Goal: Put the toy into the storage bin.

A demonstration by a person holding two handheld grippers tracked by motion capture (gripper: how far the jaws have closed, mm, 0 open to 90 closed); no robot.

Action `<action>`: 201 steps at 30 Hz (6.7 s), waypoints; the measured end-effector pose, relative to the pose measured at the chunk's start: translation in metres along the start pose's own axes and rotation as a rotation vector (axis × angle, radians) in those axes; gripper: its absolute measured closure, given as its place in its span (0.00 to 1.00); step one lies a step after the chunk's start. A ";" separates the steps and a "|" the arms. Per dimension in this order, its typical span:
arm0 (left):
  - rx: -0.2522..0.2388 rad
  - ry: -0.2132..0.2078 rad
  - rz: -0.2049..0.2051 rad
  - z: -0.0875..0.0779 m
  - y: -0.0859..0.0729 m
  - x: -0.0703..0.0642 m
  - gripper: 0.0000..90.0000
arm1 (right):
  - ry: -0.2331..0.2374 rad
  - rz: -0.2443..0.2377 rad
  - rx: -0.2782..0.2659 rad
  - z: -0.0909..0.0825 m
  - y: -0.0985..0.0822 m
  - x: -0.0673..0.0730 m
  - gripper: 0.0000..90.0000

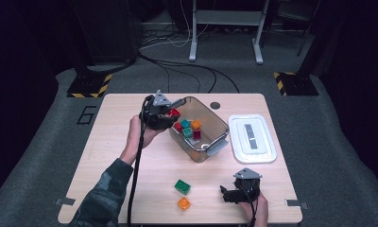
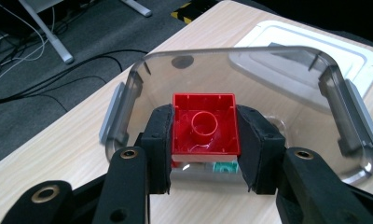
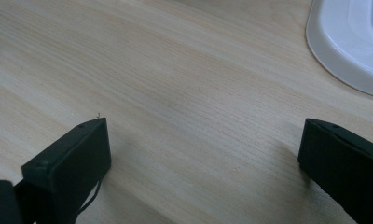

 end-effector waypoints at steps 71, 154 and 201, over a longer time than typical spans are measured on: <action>0.139 -0.036 -0.114 -0.008 -0.116 -0.050 0.04 | 0.002 -0.001 0.002 0.000 0.000 0.000 0.02; 0.165 -0.116 -0.159 0.014 -0.175 -0.068 0.48 | 0.001 -0.001 0.001 0.000 0.000 0.000 0.02; 0.048 0.013 -0.125 -0.024 -0.068 0.014 0.48 | 0.001 0.000 0.001 0.000 0.000 0.000 0.02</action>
Point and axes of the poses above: each handheld gripper's, and its own axes: z roughly forward along the jaws, y roughly out of its top, x roughly to its left, the point moved 3 cm from there along z, roughly forward along the jaws, and after that the axes turned 2 degrees about -x, right-handed, at the moved point
